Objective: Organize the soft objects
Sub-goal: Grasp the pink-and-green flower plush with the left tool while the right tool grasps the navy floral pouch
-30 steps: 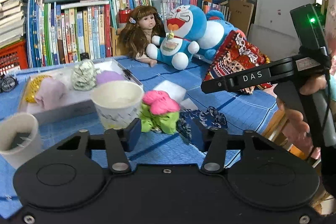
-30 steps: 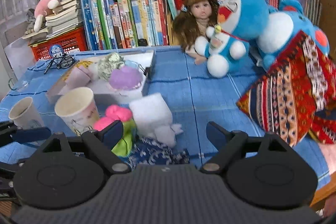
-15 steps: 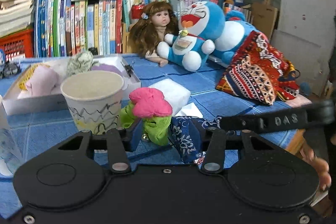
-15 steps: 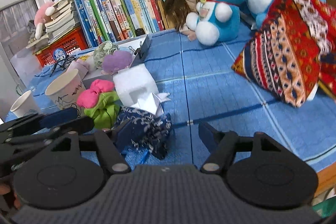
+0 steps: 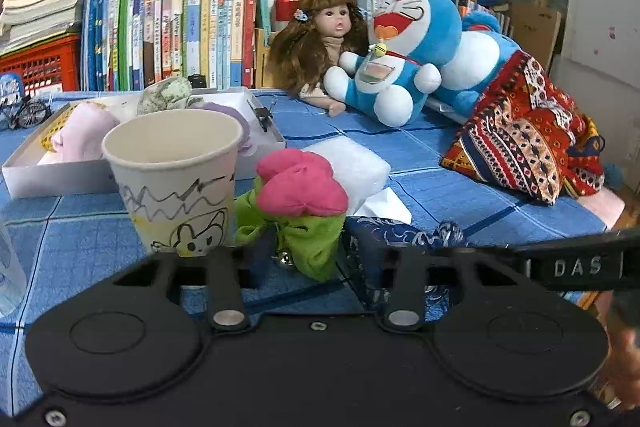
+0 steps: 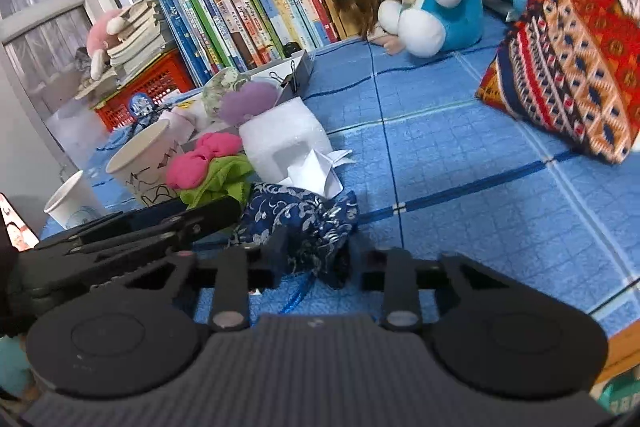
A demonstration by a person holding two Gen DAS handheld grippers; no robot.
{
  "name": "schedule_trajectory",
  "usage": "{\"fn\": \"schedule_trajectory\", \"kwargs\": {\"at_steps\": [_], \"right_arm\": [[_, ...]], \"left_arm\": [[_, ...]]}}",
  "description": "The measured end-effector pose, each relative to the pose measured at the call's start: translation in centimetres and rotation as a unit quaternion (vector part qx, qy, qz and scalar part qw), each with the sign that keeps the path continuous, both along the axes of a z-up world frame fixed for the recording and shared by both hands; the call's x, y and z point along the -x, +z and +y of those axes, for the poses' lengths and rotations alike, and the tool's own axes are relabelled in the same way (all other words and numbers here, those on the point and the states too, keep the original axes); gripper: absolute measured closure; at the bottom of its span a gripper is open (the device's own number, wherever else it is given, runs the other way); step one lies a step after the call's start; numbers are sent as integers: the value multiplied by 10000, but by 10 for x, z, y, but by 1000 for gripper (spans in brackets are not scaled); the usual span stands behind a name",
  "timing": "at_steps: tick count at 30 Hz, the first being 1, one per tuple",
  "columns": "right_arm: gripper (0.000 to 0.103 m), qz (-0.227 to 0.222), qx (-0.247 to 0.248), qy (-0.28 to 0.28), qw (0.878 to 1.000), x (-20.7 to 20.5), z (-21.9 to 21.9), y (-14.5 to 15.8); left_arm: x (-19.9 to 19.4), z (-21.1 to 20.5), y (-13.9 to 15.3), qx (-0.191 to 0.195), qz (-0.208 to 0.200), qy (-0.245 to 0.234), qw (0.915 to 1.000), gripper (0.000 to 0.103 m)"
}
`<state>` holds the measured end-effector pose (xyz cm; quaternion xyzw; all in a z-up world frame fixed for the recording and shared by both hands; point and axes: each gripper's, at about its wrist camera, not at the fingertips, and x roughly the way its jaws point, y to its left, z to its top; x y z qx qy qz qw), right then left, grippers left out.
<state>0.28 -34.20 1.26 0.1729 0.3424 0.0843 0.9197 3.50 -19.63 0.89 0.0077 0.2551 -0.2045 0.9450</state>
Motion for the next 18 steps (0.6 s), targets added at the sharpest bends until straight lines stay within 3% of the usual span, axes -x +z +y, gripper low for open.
{"fn": "schedule_trajectory", "kwargs": {"at_steps": [6,11,14,16,18], "right_arm": [[75,22,646,-357,9973,7,-6,13],[74,13,737,-642,9952,10,-17,16],[61,-40,662,-736,9951,9,-19,15],[44,-46,585,-750,9955,8,-20,13],[37,-62,520,-734,9959,6,-19,12]], "left_arm": [[13,-1,2,-240,-158,-253,9993,91],[36,9,7,-291,-69,-582,9979,90],[47,12,7,-326,-127,-662,9972,84],[48,12,6,-315,-182,-631,9973,75],[46,9,5,-289,-235,-554,9978,54]]}}
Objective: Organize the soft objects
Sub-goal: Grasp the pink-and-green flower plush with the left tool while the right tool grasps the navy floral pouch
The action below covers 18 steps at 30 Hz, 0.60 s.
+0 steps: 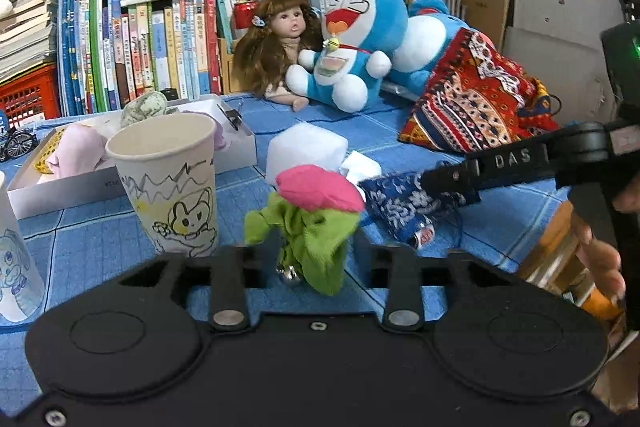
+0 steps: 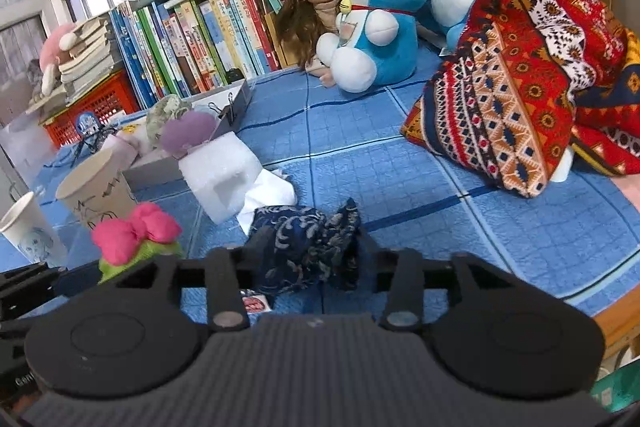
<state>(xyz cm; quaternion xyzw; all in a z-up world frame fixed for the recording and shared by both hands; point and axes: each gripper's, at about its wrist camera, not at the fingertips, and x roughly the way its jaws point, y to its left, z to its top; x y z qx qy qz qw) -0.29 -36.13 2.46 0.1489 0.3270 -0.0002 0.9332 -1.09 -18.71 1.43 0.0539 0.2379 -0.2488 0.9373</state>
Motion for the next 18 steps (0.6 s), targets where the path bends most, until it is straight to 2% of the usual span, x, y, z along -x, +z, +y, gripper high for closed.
{"fn": "schedule_trajectory", "kwargs": {"at_steps": [6,8,10,12,14,18], "right_arm": [[30,81,383,108,9992,-10,15,-3],[29,166,473,135,9987,-14,18,-7],[34,175,423,190,9988,-16,21,-10],[39,162,346,220,9990,-16,22,-12],[45,156,245,243,9993,-15,23,-13],[69,48,167,228,9996,-9,26,-6]], "left_arm": [[-16,-17,-10,-255,-74,56,9996,44],[-20,-23,-14,-357,-103,73,9993,44],[-23,-27,-18,-433,-132,89,9989,46],[-22,-29,-21,-525,-230,133,9983,69],[-21,-28,-23,-556,-302,91,9980,76],[-18,-22,-16,-428,-233,9,9988,81]]}}
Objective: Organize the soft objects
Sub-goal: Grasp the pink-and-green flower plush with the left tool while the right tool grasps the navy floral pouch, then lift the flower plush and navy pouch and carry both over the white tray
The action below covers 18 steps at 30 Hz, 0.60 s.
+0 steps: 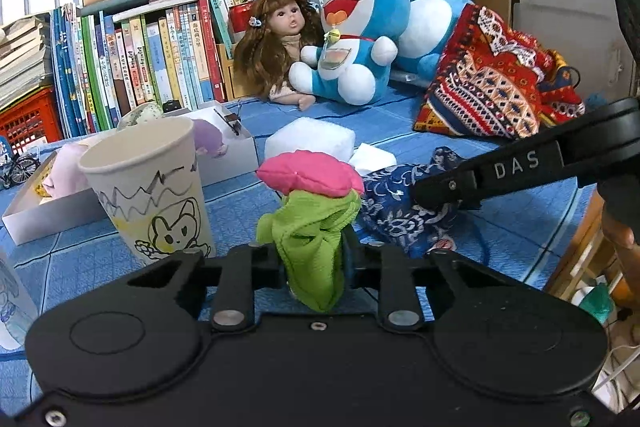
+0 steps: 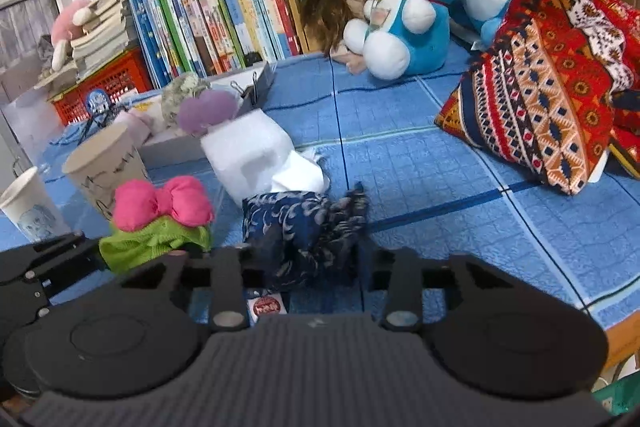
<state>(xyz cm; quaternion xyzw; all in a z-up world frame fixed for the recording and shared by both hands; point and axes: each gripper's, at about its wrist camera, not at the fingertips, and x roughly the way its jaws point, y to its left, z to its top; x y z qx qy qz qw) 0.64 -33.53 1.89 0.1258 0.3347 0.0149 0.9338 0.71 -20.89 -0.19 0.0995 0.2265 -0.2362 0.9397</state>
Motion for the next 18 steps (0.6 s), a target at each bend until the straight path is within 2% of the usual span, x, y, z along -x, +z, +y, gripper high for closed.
{"fn": "schedule_trajectory", "kwargs": {"at_steps": [1,3,8,11,18], "right_arm": [[74,-8,-36,-30,10000,1,0,3],[77,-72,-61,-71,9999,4,1,10],[78,-358,125,-123,9992,11,5,33],[78,-520,210,-211,9982,11,4,48],[78,-825,232,-180,9962,-1,14,79]], "left_arm": [[1,1,2,48,35,-22,10000,81],[4,4,9,97,48,-91,9999,81],[15,11,30,191,-74,-216,9996,82],[23,15,47,135,-304,-171,9993,82],[23,41,91,378,-424,-173,9982,82]]}}
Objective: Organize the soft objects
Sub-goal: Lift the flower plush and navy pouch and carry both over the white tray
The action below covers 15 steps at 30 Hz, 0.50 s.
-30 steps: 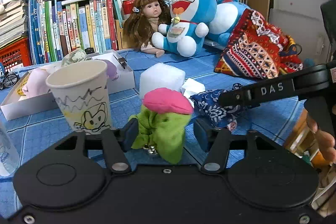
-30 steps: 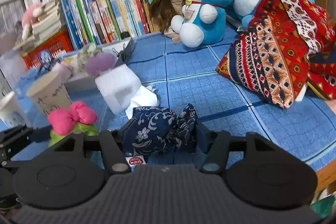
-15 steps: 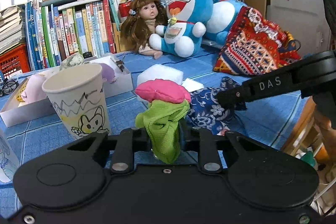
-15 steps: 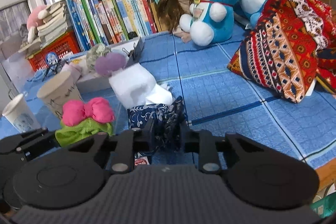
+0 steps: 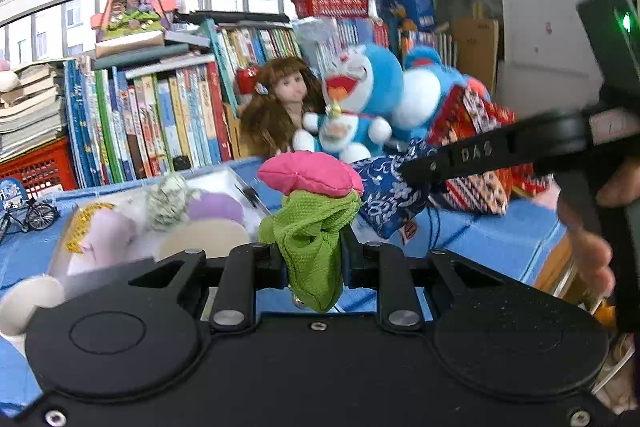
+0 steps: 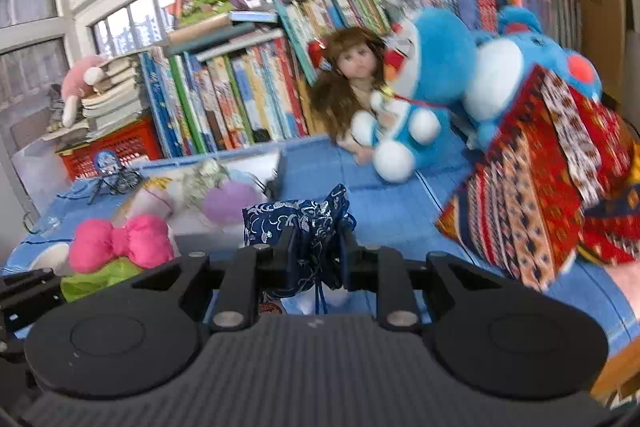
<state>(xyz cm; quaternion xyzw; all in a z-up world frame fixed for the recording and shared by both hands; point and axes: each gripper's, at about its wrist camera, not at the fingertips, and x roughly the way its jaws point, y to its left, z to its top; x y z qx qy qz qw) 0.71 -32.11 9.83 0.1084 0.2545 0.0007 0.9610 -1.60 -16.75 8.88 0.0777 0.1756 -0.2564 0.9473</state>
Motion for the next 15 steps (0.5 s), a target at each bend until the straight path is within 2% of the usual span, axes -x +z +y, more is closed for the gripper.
{"fn": "schedule_trajectory", "kwargs": {"at_steps": [3,8,12,15], "right_arm": [[78,-122,78,183,9997,-10,13,13],[78,-188,79,446,9988,-35,34,31],[78,-191,-33,605,9980,-58,48,43],[78,-153,-102,728,9972,-77,60,49]], "left_arm": [[-5,17,23,57,-109,67,9999,81],[-33,55,52,231,198,188,9994,81],[-54,87,63,315,297,535,9976,81],[-73,111,68,399,519,647,9958,81]]}}
